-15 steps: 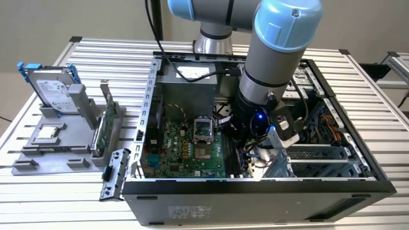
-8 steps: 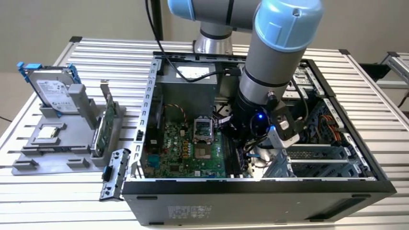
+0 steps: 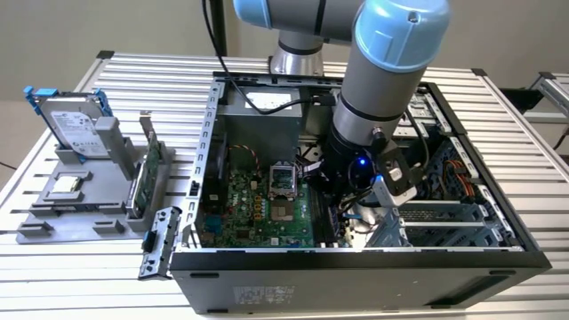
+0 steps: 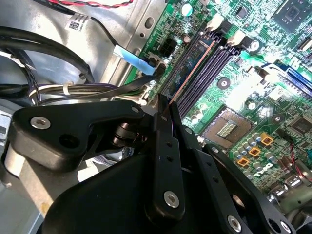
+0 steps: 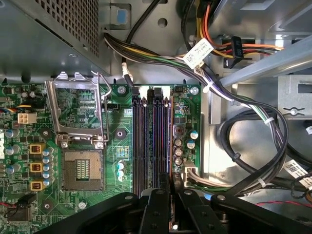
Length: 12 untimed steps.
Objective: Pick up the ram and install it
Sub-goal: 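Press down the ram until it locks into place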
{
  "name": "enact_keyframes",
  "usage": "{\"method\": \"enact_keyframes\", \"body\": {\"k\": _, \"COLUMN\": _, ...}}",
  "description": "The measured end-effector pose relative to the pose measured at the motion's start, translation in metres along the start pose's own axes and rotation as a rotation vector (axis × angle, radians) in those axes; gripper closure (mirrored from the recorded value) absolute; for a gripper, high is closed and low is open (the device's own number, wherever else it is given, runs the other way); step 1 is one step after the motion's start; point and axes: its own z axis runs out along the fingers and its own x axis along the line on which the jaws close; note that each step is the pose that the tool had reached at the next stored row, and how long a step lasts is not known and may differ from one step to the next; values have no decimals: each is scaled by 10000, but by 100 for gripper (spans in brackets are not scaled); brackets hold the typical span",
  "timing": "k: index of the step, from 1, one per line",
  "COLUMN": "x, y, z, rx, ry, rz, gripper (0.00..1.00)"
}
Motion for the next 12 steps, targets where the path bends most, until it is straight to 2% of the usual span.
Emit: {"method": "enact_keyframes", "body": {"k": 12, "x": 14, "y": -11, "z": -1, "rx": -1, "ry": 0, "rz": 0, "gripper": 100}}
